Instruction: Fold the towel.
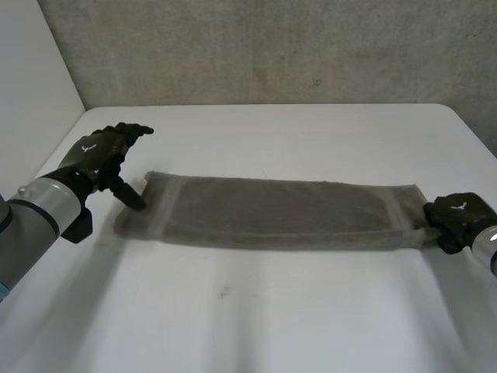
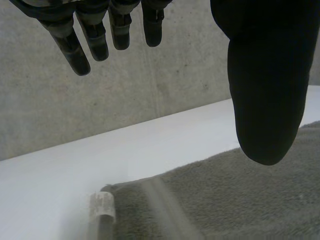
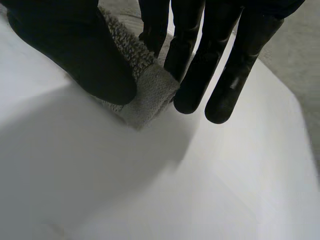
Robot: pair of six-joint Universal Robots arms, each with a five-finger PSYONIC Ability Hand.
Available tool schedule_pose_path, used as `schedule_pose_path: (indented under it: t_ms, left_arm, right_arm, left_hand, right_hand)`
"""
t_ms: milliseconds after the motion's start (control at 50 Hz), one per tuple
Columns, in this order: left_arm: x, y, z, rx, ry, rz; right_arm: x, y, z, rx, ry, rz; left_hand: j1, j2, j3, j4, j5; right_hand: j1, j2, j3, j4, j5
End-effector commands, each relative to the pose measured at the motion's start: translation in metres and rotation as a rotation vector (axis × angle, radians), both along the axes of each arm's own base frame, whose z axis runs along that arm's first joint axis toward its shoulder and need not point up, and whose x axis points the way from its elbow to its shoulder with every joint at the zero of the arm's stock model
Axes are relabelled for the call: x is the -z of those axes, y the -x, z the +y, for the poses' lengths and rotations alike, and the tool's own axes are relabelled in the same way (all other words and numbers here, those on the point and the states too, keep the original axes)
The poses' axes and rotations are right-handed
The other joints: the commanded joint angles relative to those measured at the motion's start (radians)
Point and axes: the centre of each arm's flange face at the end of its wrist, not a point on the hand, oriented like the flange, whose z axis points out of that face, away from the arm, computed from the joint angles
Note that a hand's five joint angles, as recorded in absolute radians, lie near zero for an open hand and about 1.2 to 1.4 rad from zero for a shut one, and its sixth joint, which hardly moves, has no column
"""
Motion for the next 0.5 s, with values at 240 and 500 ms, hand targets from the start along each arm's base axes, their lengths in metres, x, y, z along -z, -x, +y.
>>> schedule_pose_path:
  t_ms: [240,500]
  left_arm:
    - [-0.011,-0.003,0.006,-0.006,0.031,0.005]
    - [-0.018,-0.004,0.012,-0.006,0.056,0.008]
  right_arm:
    - [-0.059,0.099,-0.053,0.250,0.223,0.352]
    - [-0.118,-0.125,0.023,-0.297,0.452,0.033]
  left_hand:
    - [-0.002,0.009,0.008,0.006,-0.028]
    - [-0.002,0.009,0.008,0.006,-0.028]
  right_hand:
    - [0.455,0.226,0.216,0.208,0.258]
    - [0.455,0.226,0.216,0.208,0.258]
